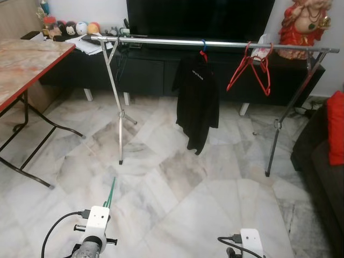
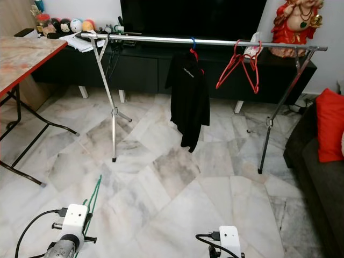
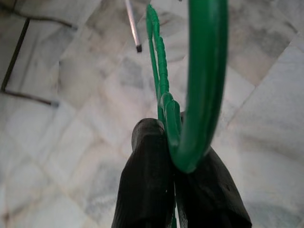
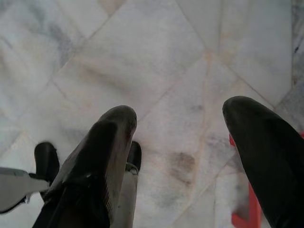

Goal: Hang hanger

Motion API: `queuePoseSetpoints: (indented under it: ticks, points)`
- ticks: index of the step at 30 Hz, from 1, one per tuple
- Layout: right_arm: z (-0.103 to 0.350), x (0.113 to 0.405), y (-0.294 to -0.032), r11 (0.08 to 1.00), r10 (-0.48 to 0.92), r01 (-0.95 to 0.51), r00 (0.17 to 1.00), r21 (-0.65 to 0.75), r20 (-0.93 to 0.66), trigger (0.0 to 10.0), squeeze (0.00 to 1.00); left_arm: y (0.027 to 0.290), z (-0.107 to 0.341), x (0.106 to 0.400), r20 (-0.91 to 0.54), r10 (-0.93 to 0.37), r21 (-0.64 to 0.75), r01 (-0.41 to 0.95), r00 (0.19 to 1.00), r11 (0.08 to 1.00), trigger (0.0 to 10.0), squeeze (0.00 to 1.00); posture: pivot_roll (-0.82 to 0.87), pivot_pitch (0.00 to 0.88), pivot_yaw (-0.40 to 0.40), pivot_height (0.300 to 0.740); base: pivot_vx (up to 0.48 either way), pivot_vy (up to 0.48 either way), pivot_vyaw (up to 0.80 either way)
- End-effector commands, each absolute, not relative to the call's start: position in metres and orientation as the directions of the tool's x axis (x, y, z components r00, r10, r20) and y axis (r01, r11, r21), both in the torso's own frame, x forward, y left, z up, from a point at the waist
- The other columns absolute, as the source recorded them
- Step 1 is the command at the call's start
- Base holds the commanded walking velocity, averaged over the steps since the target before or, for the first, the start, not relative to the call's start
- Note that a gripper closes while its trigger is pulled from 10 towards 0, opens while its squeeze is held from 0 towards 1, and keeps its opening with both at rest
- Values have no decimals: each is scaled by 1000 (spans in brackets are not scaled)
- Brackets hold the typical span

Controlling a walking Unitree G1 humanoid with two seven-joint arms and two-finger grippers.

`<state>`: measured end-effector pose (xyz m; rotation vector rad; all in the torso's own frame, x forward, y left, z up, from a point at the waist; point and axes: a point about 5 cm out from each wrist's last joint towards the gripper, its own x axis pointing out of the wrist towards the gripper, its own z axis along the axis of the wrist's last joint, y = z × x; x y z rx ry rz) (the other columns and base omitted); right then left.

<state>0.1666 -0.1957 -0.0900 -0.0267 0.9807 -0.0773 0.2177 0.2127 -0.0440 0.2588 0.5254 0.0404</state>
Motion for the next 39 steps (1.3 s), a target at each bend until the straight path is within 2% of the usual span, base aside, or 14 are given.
queuePoseSetpoints:
  ticks: [1, 14, 39]
  points:
    - [-90, 165, -198, 996, -89, 69, 546, -61, -833, 10000, 0, 210, -42, 221, -481, 92, 253, 37, 872, 967, 10000, 0, -50, 0, -38, 740, 292, 0, -688]
    - [-89, 167, -200, 996, -86, 66, 566, -58, -820, 10000, 0, 209, -43, 219, -479, 101, 252, 26, 872, 967, 10000, 0, -49, 0, -45, 740, 305, 0, 0]
    - [-89, 167, -199, 996, -84, 62, 567, -58, -819, 10000, 0, 208, -26, 241, -396, 110, 234, -16, 911, 972, 10000, 0, -47, 0, -42, 740, 338, 0, 0]
